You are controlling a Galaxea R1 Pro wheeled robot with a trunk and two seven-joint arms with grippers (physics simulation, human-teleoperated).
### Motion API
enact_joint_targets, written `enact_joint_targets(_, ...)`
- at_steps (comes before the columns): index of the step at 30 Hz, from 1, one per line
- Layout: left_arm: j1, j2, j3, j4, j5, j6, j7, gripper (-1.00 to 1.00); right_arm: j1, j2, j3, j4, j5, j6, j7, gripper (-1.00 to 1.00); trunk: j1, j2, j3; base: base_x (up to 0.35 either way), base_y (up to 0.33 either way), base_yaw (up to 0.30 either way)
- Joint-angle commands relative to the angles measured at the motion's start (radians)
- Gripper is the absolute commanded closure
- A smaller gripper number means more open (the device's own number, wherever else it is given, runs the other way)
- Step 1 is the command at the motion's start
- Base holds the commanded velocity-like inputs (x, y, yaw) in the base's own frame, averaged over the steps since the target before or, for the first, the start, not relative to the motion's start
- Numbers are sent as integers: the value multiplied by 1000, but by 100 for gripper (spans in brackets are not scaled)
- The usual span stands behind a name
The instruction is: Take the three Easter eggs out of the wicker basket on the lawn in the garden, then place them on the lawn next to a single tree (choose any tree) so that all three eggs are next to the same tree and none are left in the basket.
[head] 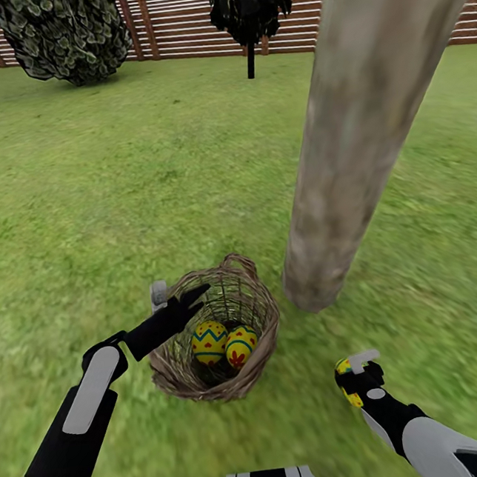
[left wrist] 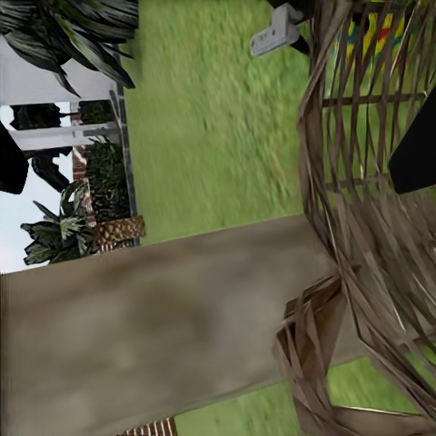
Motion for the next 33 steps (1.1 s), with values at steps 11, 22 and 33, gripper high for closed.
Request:
enact_joint_targets(11,0,1,5,1,-1,16,6,-100,-1,0,-5,-10,12,2,3,-100,-5,2,42,0,0,0)
enact_joint_targets(22,0,17,12,0,1,19,6,-100,-1,-30,-12,-144,5,425,282,-100,-10,5,85,-134,0,0)
enact_joint_targets(33,-1,19,38,3,-1,22,7,-100,-1,-56,-15,-275,9,590,575,-100,-15,7,127,-51,0,0)
